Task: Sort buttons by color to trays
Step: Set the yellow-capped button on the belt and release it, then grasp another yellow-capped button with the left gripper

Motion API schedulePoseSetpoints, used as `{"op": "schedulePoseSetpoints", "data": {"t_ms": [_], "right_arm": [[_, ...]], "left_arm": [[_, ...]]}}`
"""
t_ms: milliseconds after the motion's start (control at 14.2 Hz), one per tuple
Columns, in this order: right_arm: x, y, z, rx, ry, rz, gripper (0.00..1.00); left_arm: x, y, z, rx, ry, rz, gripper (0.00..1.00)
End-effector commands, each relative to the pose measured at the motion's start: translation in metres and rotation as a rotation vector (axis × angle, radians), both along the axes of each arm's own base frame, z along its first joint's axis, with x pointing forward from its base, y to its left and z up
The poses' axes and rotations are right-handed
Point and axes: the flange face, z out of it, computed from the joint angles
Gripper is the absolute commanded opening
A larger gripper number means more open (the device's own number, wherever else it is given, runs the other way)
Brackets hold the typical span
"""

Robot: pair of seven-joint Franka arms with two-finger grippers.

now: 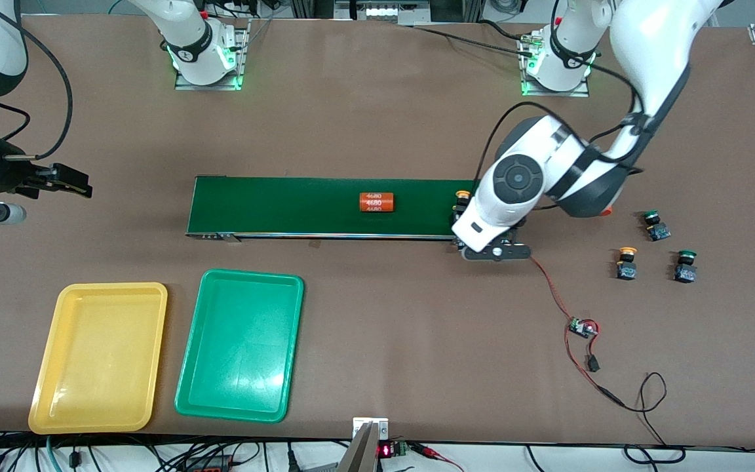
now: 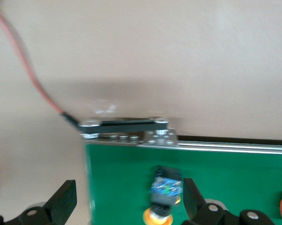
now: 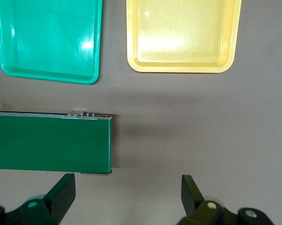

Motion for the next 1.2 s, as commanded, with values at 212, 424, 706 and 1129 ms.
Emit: {"op": "schedulePoseSetpoints", "data": {"t_ms": [212, 424, 706, 1129], "right_arm": [[0.003, -0.004, 0.004, 0.017, -0.009, 0.000, 1.00], [0.003, -0.004, 0.004, 0.017, -0.009, 0.000, 1.00], [0.004, -0.004, 0.004, 0.017, -0.011, 0.000, 1.00], [0.004, -0.003, 0.003, 0.018, -0.012, -0.001, 1.00]], "left_arm": [[0.053, 0.111, 0.009, 0.042, 0.011, 0.123, 1.00], [0.067, 0.186, -0.020, 0.037, 0.066, 0.047, 1.00], [0.082, 0.291, -0.050, 0.030, 0.071, -0.081, 1.00], [0.076, 0.362, -0.131, -0.011, -0.015, -0.175, 1.00]]}}
